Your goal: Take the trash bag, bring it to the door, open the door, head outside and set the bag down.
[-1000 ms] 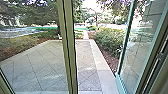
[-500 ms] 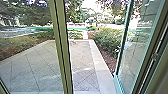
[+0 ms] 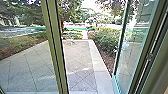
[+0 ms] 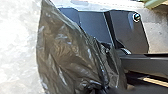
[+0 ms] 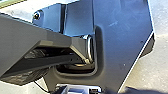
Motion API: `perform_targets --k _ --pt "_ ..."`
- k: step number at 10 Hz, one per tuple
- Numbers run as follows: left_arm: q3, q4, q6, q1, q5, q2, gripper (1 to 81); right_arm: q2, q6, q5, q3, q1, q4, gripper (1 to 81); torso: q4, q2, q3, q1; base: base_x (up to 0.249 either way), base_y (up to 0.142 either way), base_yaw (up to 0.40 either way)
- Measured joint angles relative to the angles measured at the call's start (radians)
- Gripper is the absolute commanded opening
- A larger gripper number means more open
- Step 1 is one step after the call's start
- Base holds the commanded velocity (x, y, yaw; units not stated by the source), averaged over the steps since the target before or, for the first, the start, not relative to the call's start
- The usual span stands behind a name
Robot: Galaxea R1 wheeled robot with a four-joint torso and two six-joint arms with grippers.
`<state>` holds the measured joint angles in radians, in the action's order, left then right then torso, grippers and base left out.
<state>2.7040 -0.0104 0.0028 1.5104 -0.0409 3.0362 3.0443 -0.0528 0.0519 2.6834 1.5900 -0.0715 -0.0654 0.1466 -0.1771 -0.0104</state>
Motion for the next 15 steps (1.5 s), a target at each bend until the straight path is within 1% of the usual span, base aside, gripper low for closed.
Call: perform_targets --k 1,5,15 --pt "0.000 0.001 0.000 0.000 0.000 0.000 1.0 0.000 0.000 0.000 0.000 0.000 0.000 81.1 0.000 0.000 0.000 0.000 0.000 -0.117 0.000" --pt "0.000 0.025 0.000 0.000 0.000 0.005 1.0 -0.001 0.000 0.001 0.002 0.002 0.000 81.1 0.000 0.000 0.000 0.000 0.000 -0.108 0.000" --pt "0.001 0.028 0.000 0.000 0.000 0.006 1.0 0.000 0.000 0.008 0.006 0.009 0.000 81.1 0.000 0.000 0.000 0.000 0.000 -0.098 0.000"
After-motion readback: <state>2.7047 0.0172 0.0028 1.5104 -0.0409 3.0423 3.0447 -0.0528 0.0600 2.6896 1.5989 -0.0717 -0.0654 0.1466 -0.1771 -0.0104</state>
